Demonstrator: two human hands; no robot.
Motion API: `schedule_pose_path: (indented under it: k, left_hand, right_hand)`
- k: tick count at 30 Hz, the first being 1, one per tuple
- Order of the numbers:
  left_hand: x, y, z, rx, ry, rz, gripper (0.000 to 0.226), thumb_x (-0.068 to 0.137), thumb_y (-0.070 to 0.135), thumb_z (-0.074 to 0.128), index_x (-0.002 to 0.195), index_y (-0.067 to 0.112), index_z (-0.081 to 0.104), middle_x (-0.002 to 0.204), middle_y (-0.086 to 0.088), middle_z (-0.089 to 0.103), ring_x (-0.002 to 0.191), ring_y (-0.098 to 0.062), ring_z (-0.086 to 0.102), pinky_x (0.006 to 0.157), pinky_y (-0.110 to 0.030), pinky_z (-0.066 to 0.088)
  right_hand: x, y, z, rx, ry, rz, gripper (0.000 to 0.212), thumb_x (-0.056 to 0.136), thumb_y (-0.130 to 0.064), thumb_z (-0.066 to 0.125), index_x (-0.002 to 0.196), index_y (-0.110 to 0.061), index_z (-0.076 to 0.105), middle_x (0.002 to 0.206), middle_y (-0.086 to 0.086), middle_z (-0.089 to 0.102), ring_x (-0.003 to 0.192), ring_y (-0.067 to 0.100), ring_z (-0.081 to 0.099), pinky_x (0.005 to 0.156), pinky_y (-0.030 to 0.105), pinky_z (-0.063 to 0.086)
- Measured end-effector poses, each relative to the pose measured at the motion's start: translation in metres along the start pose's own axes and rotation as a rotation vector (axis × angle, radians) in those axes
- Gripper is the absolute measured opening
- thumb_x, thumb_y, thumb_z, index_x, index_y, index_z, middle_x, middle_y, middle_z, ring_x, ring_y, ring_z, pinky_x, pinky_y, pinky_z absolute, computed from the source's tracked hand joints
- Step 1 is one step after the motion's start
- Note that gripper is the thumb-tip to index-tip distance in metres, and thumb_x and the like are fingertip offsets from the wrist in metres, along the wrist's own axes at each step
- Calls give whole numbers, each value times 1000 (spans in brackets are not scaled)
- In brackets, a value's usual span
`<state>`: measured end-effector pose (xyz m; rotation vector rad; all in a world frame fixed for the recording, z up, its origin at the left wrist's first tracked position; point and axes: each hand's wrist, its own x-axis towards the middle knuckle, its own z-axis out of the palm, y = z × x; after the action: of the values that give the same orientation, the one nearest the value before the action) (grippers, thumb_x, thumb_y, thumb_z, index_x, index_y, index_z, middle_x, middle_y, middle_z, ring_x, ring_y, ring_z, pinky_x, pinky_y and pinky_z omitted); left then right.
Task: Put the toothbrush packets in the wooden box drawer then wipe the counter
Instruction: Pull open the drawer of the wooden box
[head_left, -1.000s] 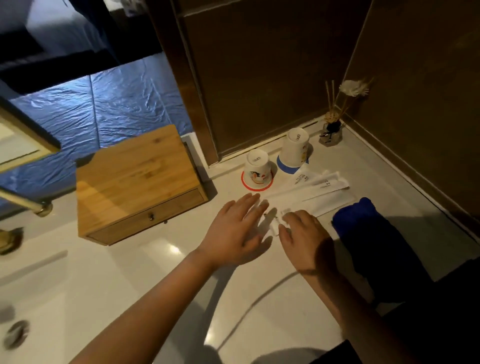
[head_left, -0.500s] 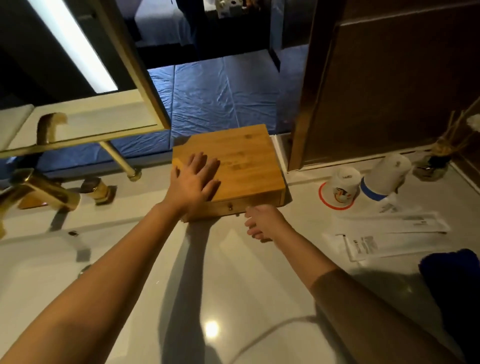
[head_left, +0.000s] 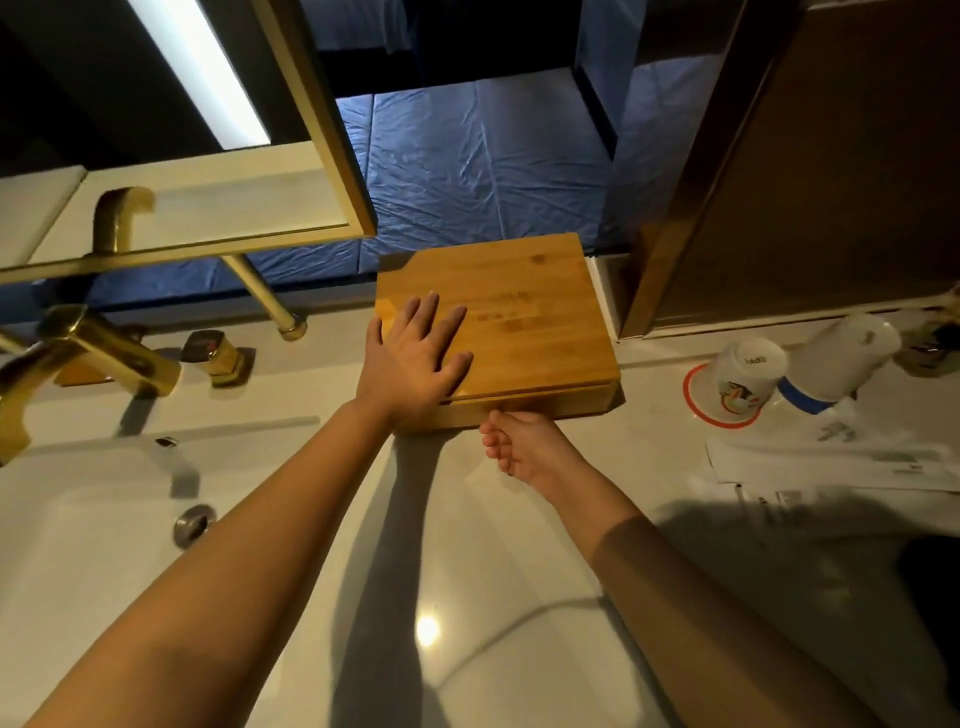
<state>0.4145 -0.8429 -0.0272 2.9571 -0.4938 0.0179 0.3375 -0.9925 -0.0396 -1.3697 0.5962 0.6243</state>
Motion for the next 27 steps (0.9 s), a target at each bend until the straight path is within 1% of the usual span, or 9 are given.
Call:
schedule_pose_path:
  k: [5, 7, 9, 13, 16, 19, 22, 25, 27]
  left_hand:
    - [0, 0, 2, -5, 10, -2, 62, 88, 61, 20, 146, 39, 16, 160, -2, 11, 147, -22, 6, 113, -54, 7]
    - [0, 0, 2, -6, 14, -8, 62, 88, 61, 21, 146, 39, 17, 160, -2, 12, 147, -22, 7, 113, -54, 7]
    - [0, 0, 1, -8, 7, -10, 61, 89, 60, 22, 146, 39, 17, 160, -2, 11, 147, -22, 6, 113, -54, 7]
    - [0, 1, 0, -7, 1, -8, 62, 88, 60, 22, 146, 38, 17, 160, -2, 11, 147, -22, 6, 113, -54, 6]
    - [0, 2, -1, -19, -2, -11, 62, 88, 60, 22, 146, 38, 18, 160, -2, 11, 147, -22, 6, 113, -55, 6]
    - [-1, 2, -2, -13, -8, -17, 63, 87, 61, 21, 146, 38, 18, 160, -2, 11, 147, -22, 6, 113, -55, 6]
    - [0, 2, -3, -12, -16, -16, 63, 87, 61, 20, 146, 38, 18, 160, -2, 11, 147, -22, 6, 113, -55, 6]
    - [-1, 2, -3, -12, -15, -12, 63, 87, 61, 20, 146, 38, 18, 160, -2, 10, 147, -22, 6, 113, -54, 6]
    - [-1, 2, -3, -11, -11, -9, 63, 87, 61, 20, 146, 38, 18, 160, -2, 11, 147, -22, 6, 113, -54, 6]
  right_hand:
    - [-25, 43, -8, 58, -62, -64, 30, 94, -22, 48, 70, -13, 61, 60, 0, 56, 55, 10, 51, 52, 19, 37]
    - [-39, 60, -11, 66, -77, -66, 28, 94, -23, 49, 71, -14, 62, 62, 0, 58, 55, 9, 52, 53, 19, 39]
    - [-52, 71, -12, 69, -102, -73, 27, 94, -22, 48, 73, -13, 62, 65, 0, 58, 60, 10, 53, 57, 20, 40]
    - [-76, 85, -15, 82, -140, -75, 27, 95, -19, 46, 74, -11, 60, 67, 2, 57, 62, 12, 52, 60, 22, 40]
    - [-84, 95, -16, 76, -128, -81, 27, 95, -20, 46, 74, -12, 61, 67, 3, 59, 61, 12, 54, 59, 22, 41]
    - [-88, 97, -13, 93, -80, -115, 26, 94, -22, 48, 73, -12, 61, 65, 1, 61, 60, 11, 56, 59, 22, 43]
    - [-93, 100, -11, 87, -75, -114, 29, 95, -19, 47, 70, -11, 60, 60, 0, 60, 56, 10, 55, 56, 21, 42]
    - [-97, 113, -10, 135, -65, -43, 32, 95, -15, 46, 66, -8, 58, 49, -2, 58, 45, 8, 53, 48, 18, 40]
    - [-99, 118, -11, 169, -54, -27, 33, 95, -14, 46, 65, -7, 57, 48, -1, 58, 43, 8, 52, 46, 17, 39]
